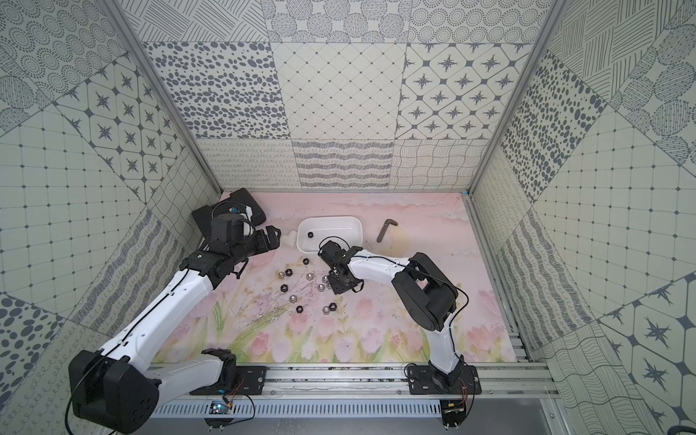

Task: Put the nuts on the desktop into the storage box
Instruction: Pick up the nut from the center of the board, then place the nut in the storage box.

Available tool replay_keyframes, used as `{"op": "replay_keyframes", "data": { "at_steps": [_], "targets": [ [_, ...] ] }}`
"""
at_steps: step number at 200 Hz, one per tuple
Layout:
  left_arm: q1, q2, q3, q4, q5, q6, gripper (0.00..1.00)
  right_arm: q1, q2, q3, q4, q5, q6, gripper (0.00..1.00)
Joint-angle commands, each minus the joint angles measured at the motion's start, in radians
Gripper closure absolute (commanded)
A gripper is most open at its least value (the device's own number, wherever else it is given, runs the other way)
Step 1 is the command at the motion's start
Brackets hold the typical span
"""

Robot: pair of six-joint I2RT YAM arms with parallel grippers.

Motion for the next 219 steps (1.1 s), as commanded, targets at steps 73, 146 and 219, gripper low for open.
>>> {"op": "replay_keyframes", "data": {
  "at_steps": [73,146,219],
  "targets": [
    [-0.003,0.001,0.018,0.002,-0.007,0.016,0.01,-0.021,-0.126,0.263,-0.037,0.018,-0.076,0.85],
    [-0.002,-0.008,0.016,0.001,0.008,0.012,0.01,-0.121,0.252,0.725,-0.068,-0.048,-0.14,0.85],
    [-0.002,-0.003,0.006,0.007,0.024,0.003,0.01,-0.121,0.574,1.069,-0.16,-0.024,-0.158,0.85]
  ]
}}
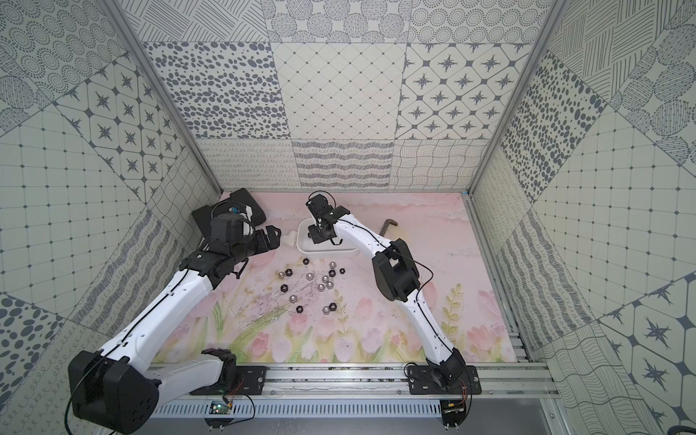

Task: Put the nuts on the desktop into the storage box
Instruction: Place the nut in the storage box.

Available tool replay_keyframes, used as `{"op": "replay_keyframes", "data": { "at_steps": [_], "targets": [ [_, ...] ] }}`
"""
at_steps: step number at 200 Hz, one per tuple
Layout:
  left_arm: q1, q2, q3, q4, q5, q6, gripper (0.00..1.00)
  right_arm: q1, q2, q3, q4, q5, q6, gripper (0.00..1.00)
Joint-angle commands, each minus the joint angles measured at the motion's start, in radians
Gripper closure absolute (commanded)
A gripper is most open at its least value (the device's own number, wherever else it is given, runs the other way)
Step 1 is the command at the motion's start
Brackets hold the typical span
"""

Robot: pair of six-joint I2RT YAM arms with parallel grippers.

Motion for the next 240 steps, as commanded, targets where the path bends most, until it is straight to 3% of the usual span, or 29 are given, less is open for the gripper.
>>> {"op": "replay_keyframes", "data": {
  "at_steps": [1,63,132,174,186,207,240],
  "targets": [
    [-0.003,-0.002,0.004,0.007,0.016,0.003,0.01,0.006,0.046,0.11,-0.03,0.007,-0.015,0.85],
    [-0.003,-0.009,-0.003,0.002,0.004,0.011,0.01,0.003,0.193,0.307,-0.076,0.006,-0.015,0.83],
    [-0.002,-0.016,-0.003,-0.001,-0.007,0.017,0.01,-0.019,0.248,0.362,-0.079,0.0,-0.007,0.78],
    [-0.002,-0.014,-0.004,-0.001,-0.01,0.019,0.01,-0.022,0.259,0.37,-0.078,0.002,-0.013,0.56],
    [-0.003,-0.015,-0.003,-0.001,-0.01,0.019,0.01,-0.021,0.244,0.369,-0.077,0.007,-0.006,0.5],
    [-0.003,-0.017,-0.003,-0.003,-0.01,0.02,0.01,-0.02,0.167,0.351,-0.077,0.007,0.004,0.48],
    [-0.003,-0.012,0.006,-0.005,-0.009,0.022,0.01,0.004,-0.074,0.174,-0.028,0.043,-0.019,0.45]
  ]
}}
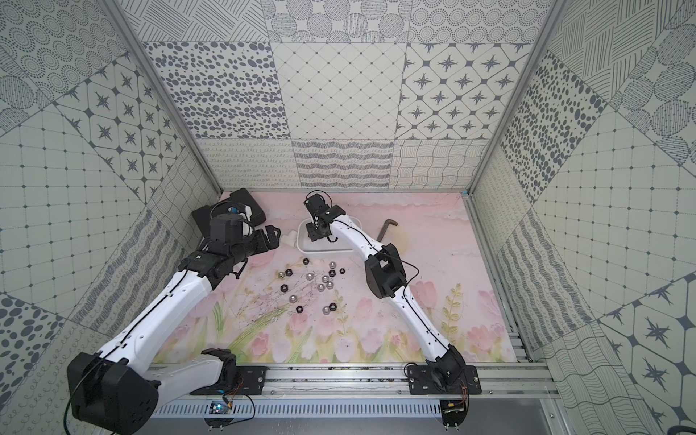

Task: Put the nuts on the desktop into the storage box
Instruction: Place the nut in the storage box, then pick up the nut from the center of the board.

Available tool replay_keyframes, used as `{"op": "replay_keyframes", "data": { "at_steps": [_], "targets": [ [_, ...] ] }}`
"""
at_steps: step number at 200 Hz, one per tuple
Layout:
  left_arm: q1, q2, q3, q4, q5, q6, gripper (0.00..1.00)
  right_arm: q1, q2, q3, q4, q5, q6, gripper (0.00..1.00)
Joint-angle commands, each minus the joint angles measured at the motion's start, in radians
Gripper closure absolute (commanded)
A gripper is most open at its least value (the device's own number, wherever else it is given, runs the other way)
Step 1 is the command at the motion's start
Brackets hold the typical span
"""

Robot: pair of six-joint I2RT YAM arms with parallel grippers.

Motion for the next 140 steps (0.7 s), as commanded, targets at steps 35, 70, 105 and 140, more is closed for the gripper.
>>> {"op": "replay_keyframes", "data": {
  "at_steps": [35,70,105,140],
  "targets": [
    [-0.003,-0.005,0.008,-0.003,-0.003,0.021,0.01,0.043,-0.601,-0.551,0.183,0.024,-0.014,0.44],
    [-0.001,0.002,0.011,0.002,0.009,0.016,0.01,0.041,-0.925,-1.042,0.226,0.108,0.037,0.45],
    [-0.001,0.016,0.013,0.007,0.024,0.005,0.01,0.042,-1.073,-1.334,0.254,0.091,0.121,0.45],
    [-0.002,0.02,0.012,-0.005,0.015,0.013,0.01,0.05,-0.985,-1.377,0.285,0.063,0.153,0.44]
  ]
}}
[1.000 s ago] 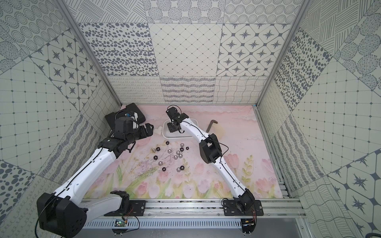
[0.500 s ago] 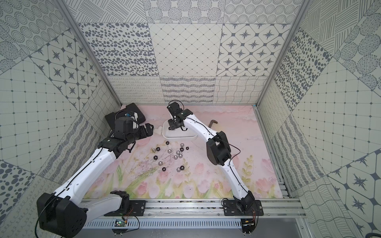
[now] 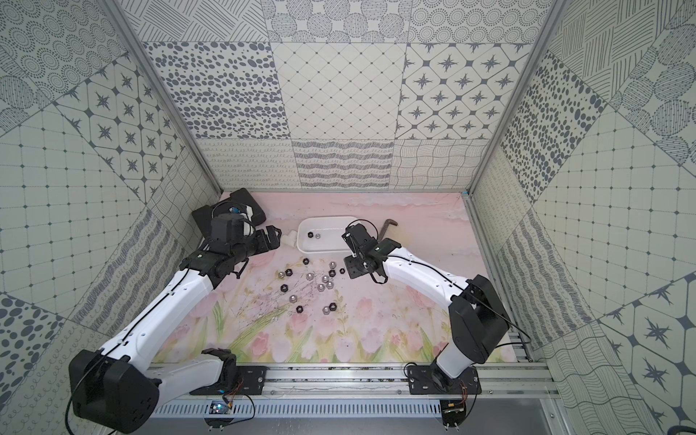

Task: Put the nuts on the desktop into the storage box
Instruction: Pick up the nut from the center of the board.

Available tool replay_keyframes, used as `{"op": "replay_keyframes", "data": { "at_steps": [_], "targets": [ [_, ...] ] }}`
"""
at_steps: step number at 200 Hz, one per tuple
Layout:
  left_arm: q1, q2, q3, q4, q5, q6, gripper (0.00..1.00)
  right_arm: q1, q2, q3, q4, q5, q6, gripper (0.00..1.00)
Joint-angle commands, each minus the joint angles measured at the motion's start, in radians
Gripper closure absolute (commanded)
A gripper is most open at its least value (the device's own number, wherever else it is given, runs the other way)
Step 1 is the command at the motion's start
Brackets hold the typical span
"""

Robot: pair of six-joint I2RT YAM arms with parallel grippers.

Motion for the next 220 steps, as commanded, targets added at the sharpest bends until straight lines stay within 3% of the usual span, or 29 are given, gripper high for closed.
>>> {"op": "replay_keyframes", "data": {
  "at_steps": [1,83,170,220],
  "targets": [
    [-0.003,0.005,0.012,-0.006,0.008,0.014,0.01,0.009,0.055,0.001,0.072,-0.014,0.05,0.45],
    [-0.003,-0.002,0.012,-0.026,-0.002,0.028,0.01,0.015,0.335,0.178,0.111,-0.019,-0.01,0.45],
    [-0.001,0.002,0.007,-0.021,-0.008,0.032,0.01,0.013,0.421,0.24,0.111,-0.037,-0.019,0.46],
    [-0.003,-0.003,0.006,-0.022,-0.001,0.029,0.01,0.01,0.447,0.249,0.122,-0.056,-0.035,0.54]
  ]
}}
